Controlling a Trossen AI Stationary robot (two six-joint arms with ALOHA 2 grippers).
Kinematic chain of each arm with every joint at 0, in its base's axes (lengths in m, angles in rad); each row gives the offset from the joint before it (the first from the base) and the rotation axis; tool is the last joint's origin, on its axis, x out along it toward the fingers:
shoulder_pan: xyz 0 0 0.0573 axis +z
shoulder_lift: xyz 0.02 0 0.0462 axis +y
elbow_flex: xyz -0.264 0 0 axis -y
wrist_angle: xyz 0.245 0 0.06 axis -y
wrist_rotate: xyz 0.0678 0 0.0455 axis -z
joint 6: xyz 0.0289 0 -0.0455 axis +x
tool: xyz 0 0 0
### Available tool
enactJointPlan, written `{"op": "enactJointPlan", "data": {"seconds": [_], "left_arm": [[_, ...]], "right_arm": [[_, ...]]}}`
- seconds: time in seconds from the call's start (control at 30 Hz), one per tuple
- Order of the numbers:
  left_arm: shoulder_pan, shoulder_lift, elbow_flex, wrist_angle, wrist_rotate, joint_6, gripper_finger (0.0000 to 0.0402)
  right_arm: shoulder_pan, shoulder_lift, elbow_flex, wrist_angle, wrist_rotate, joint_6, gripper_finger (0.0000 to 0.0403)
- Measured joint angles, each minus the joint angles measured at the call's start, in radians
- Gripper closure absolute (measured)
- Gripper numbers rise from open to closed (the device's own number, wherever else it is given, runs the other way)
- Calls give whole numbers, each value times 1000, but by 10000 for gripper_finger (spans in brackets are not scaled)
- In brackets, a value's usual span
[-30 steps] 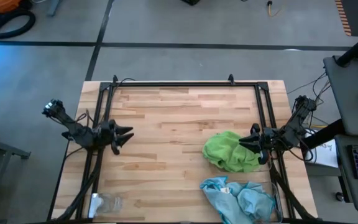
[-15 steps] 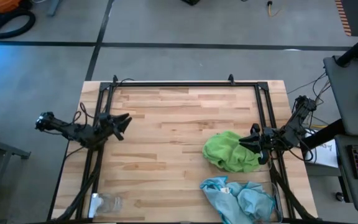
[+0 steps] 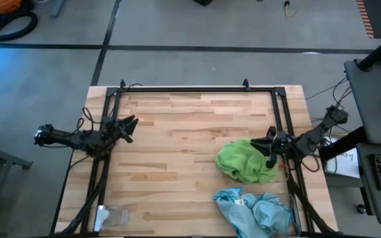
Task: Sort microfiber towel by color & place in baskets
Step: Return to Home Position
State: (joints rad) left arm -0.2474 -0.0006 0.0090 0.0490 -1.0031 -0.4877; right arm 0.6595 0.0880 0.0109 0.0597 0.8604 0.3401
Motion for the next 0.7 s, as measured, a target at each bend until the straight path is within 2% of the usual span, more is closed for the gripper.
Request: {"op": "enactJointPlan", "data": {"seconds": [0.33, 0.53, 0.7], "left_arm": [[225, 0, 0, 1, 0, 0, 228], [287, 0, 0, 1, 0, 0, 228], [297, 0, 0, 2, 0, 0, 228]], "right_arm": [[-295, 5, 0, 0, 0, 0, 335], [-460, 5, 0, 0, 1, 0, 335], [-576, 5, 0, 0, 2, 0, 335]]}}
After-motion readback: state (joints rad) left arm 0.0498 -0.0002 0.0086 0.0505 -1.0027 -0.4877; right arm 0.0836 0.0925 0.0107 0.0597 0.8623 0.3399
